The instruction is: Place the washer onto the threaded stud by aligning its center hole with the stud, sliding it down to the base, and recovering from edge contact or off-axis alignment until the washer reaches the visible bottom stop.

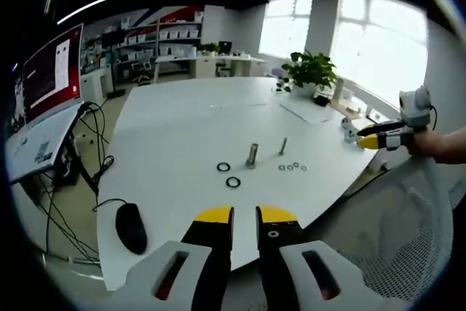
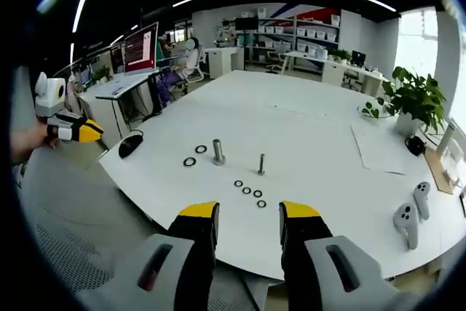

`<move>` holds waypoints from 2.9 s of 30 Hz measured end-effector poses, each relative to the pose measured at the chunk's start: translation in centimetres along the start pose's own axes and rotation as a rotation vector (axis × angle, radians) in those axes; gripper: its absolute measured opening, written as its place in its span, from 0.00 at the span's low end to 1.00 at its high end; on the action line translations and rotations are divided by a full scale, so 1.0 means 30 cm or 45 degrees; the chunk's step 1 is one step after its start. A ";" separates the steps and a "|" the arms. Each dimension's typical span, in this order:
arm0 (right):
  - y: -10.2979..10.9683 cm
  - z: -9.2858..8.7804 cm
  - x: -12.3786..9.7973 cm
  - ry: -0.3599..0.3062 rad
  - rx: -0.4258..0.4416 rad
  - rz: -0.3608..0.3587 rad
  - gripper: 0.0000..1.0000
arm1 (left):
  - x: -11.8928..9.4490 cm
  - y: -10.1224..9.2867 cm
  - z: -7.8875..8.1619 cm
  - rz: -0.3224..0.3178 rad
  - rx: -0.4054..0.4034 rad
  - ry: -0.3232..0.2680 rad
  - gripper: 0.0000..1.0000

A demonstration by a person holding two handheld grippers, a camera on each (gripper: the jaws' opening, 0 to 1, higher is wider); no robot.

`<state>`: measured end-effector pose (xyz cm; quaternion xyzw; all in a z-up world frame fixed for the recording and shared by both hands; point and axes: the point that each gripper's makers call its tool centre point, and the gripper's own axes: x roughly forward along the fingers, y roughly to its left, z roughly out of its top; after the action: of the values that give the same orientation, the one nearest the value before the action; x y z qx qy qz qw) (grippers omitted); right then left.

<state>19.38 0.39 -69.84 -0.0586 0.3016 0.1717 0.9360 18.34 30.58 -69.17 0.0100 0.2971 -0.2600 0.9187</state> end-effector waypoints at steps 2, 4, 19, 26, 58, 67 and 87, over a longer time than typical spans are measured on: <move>-0.002 -0.001 0.000 0.002 0.002 -0.003 0.36 | 0.001 0.000 0.001 0.001 0.002 0.000 0.10; -0.004 -0.001 0.000 0.002 0.007 -0.004 0.36 | 0.002 0.000 0.002 0.000 0.002 0.000 0.10; -0.005 -0.004 -0.003 0.002 0.013 -0.012 0.35 | 0.001 0.002 -0.007 0.000 -0.005 0.005 0.09; -0.003 -0.008 -0.002 0.008 0.014 -0.008 0.35 | 0.003 0.001 -0.011 -0.004 -0.016 0.013 0.09; -0.005 -0.012 0.000 0.018 0.023 -0.009 0.35 | 0.006 0.003 -0.017 -0.004 -0.040 0.029 0.14; -0.005 -0.014 0.000 0.019 0.023 -0.009 0.35 | 0.006 0.005 -0.018 0.000 -0.040 0.031 0.14; -0.003 -0.021 0.001 0.028 0.025 -0.002 0.35 | 0.008 0.010 -0.026 0.007 -0.043 0.048 0.14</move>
<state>19.09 0.19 -70.36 -0.0517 0.3136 0.1674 0.9332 18.24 30.85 -69.98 0.0003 0.3185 -0.2521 0.9138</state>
